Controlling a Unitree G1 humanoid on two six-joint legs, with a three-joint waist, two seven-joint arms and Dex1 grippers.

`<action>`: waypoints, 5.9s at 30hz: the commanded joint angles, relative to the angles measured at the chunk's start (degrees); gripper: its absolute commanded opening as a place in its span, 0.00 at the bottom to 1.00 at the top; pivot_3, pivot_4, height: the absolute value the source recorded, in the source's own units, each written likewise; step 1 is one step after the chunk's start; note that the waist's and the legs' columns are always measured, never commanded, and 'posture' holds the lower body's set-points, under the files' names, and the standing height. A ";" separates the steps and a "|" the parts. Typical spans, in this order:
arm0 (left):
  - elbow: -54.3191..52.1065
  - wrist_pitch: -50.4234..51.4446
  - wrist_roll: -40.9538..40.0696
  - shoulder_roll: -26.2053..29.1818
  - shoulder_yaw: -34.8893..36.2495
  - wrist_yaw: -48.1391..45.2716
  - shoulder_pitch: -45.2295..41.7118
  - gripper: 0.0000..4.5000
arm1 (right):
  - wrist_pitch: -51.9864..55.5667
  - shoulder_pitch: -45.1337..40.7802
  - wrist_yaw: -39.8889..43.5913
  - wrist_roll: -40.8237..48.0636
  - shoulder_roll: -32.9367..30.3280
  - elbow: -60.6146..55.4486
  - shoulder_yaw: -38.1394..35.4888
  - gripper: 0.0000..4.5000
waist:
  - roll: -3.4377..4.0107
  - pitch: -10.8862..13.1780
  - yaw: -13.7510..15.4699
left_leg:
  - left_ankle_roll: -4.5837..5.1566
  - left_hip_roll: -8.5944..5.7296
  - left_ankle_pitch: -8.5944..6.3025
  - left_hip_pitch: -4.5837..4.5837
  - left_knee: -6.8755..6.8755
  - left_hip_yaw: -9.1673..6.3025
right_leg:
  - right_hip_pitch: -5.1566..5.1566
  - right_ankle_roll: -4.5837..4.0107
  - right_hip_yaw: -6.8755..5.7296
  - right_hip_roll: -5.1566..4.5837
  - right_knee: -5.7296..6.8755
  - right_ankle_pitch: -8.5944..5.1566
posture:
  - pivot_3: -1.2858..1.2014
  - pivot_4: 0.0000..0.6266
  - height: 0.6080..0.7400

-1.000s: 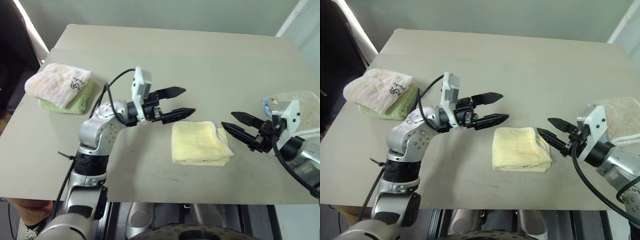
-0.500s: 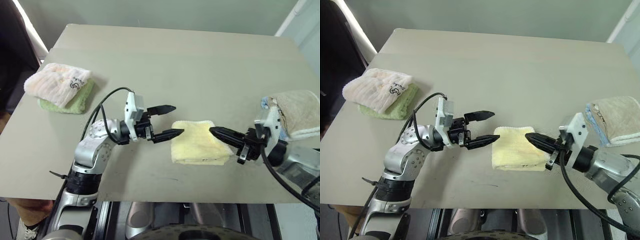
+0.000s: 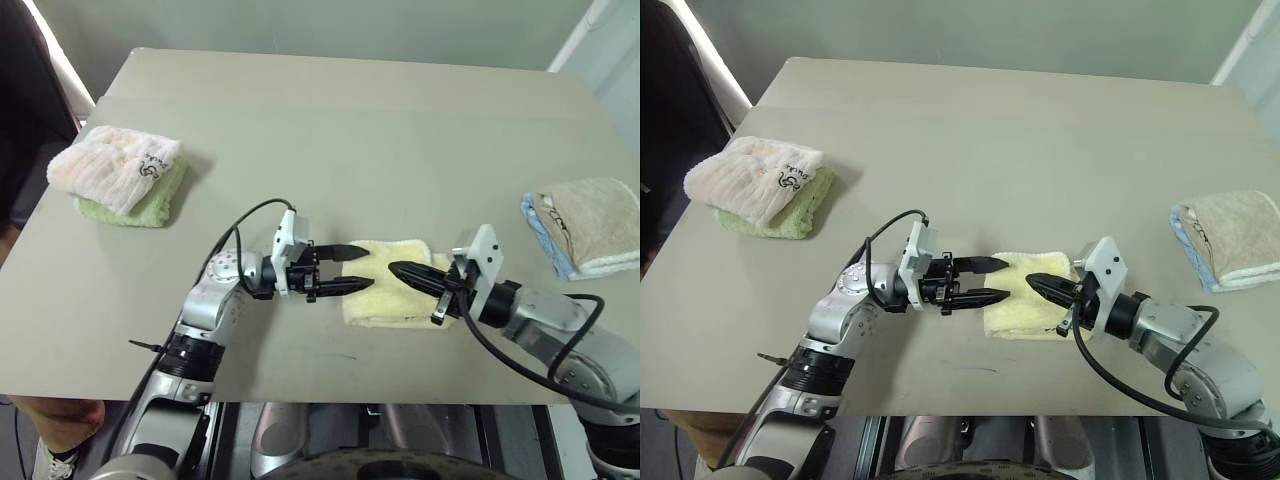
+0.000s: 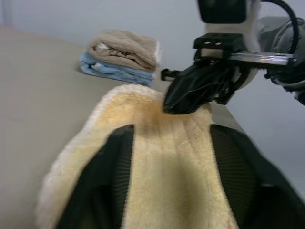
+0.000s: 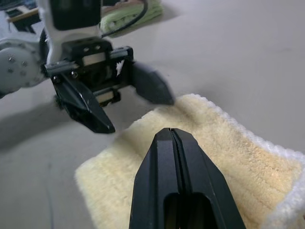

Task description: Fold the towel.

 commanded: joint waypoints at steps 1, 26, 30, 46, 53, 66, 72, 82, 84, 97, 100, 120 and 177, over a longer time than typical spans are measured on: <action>0.01 -1.47 0.10 -1.44 -0.78 -1.06 -1.28 0.29 | -2.16 0.00 -0.51 -1.73 0.90 0.36 -1.13 0.00 | 0.00 0.00 0.00 | 0.00 0.00 0.00 0.00 0.00 0.00 | 0.00 0.00 0.00 0.00 0.00 0.01 | 0.52 0.24 0.68; 15.24 -2.66 7.75 -9.91 -6.86 -1.92 -3.92 0.01 | -18.16 6.35 -2.96 -14.96 14.67 20.94 -1.34 0.00 | 0.30 -0.22 -0.06 | 0.14 0.01 0.02 0.72 0.01 -0.05 | 0.80 0.12 0.01 -0.04 -0.16 0.06 | 0.52 0.24 0.68; 11.72 -0.78 5.89 -9.60 -6.09 -2.62 -3.47 0.01 | -15.58 7.63 0.54 -11.77 12.61 17.79 -2.03 0.00 | 0.32 -0.22 -0.04 | 0.09 0.00 -0.02 0.71 0.01 -0.10 | 0.89 0.14 0.00 -0.04 -0.31 0.04 | 0.52 0.24 0.68; 2.75 5.14 -0.19 -6.49 -0.13 -2.05 -10.03 1.00 | 5.56 -1.56 2.98 20.35 1.76 10.25 -19.93 1.00 | 0.36 -0.19 0.09 | 0.16 0.00 -0.25 -0.03 -0.05 0.15 | 0.28 0.05 0.06 -0.05 -0.63 0.00 | 0.52 0.24 0.68; -4.25 9.23 -1.26 1.28 2.94 -0.25 -6.64 1.00 | 19.36 -0.04 7.13 26.83 -10.71 18.68 -23.21 1.00 | 0.36 -0.19 0.17 | 0.21 0.01 -0.24 -0.02 -0.13 0.12 | 0.34 0.11 0.06 -0.05 -0.77 -0.03 | 0.52 0.24 0.68; -20.17 25.83 -12.67 10.94 7.69 5.34 1.15 1.00 | 35.81 -9.83 15.29 23.99 -18.75 31.61 -11.52 1.00 | 0.39 -0.18 -0.33 | 0.23 0.02 -0.29 -0.02 -0.33 0.17 | 0.17 -0.13 0.05 -0.06 -0.82 0.10 | 0.52 0.24 0.68; -24.36 34.37 -17.60 16.77 8.95 7.20 -0.92 1.00 | 36.04 -13.23 16.91 19.83 -14.93 35.40 -5.61 1.00 | 0.35 -0.21 -0.59 | 0.23 0.07 -0.28 0.08 -0.39 0.18 | 0.17 -0.50 0.03 -0.06 -0.81 0.31 | 0.52 0.24 0.68; -23.76 32.88 -17.03 16.28 8.15 10.22 -1.86 1.00 | 37.91 -17.51 17.94 18.93 -8.68 34.85 -3.84 1.00 | 0.34 -0.22 -1.86 | -0.02 0.15 -0.02 0.35 -0.62 0.05 | 0.17 -0.63 0.02 0.12 -0.77 0.50 | 0.52 0.24 0.68; -23.33 31.98 -16.51 16.01 7.90 10.17 -1.44 1.00 | 38.23 -17.82 18.32 18.86 -8.02 34.97 -3.75 1.00 | 0.34 -0.22 -1.86 | -0.09 0.15 0.07 0.40 -0.77 0.07 | 0.15 -0.68 0.02 0.12 -0.77 0.51 | 0.52 0.24 0.68; -22.02 25.87 -12.37 15.11 6.42 9.95 1.70 1.00 | 38.38 -18.51 19.41 15.77 -6.14 35.23 -1.62 0.48 | 0.36 -0.21 -1.77 | -0.14 0.15 0.08 0.43 -0.89 0.07 | 0.13 -0.93 0.02 0.11 -0.78 0.55 | 0.52 0.24 0.68; -21.52 24.60 -11.37 14.95 5.72 9.60 2.14 1.00 | 37.66 -18.70 19.87 14.63 -6.36 35.33 -1.08 0.22 | 0.36 -0.21 -1.64 | -0.13 0.14 0.08 0.31 -0.89 0.08 | 0.06 -0.91 0.02 0.09 -0.79 0.53 | 0.52 0.24 0.68; -15.56 25.07 -13.78 11.22 5.40 5.72 -2.40 1.00 | 40.08 -17.02 -7.90 39.80 -2.43 15.92 -33.35 0.00 | 0.39 -0.19 -1.10 | -0.04 0.10 0.13 0.08 -0.84 0.09 | -0.04 -0.83 0.00 0.03 -0.81 0.52 | 0.52 0.24 0.68; -6.19 16.70 -4.21 2.66 -1.06 2.54 -5.70 1.00 | 0.57 3.73 -46.95 37.72 4.39 23.89 -49.78 0.88 | 0.54 -0.16 -0.39 | 0.20 0.08 0.10 0.07 -0.81 0.17 | 0.01 0.51 0.10 -0.11 -0.92 0.54 | 0.52 0.24 0.68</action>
